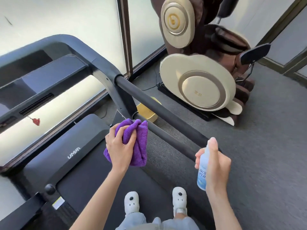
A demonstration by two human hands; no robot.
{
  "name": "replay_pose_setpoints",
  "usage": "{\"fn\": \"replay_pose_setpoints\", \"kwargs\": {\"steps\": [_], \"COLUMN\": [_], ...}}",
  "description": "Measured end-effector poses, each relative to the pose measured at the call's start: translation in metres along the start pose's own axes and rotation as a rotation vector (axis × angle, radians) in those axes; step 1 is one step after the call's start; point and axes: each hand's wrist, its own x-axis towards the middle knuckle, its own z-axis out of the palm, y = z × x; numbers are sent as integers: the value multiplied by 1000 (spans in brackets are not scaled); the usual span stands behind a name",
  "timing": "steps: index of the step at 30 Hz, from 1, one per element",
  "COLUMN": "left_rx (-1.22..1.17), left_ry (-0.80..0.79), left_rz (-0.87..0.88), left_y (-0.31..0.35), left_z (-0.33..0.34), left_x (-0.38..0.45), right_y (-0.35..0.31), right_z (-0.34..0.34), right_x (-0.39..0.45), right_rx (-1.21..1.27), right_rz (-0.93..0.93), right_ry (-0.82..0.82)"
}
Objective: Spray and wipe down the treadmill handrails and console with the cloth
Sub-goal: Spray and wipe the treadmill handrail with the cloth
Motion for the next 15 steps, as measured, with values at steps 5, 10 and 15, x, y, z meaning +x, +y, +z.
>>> {"fn": "replay_pose_setpoints", "kwargs": {"steps": [5, 10, 15], "left_rx": [-61, 25, 61], "left_ry": [148, 251, 249], "left_rz": [-27, -36, -179], "left_y": [35, 84, 109], "left_z": [36, 87, 140], "left_x": [-1, 9, -11], "right_y": [-20, -35, -42], "right_z": [-16, -14, -18], "right_x": [50, 95, 126], "right_rx": [-129, -256, -205], "right_rz": [-168, -293, -300], "right_ry": [-136, -295, -470]}}
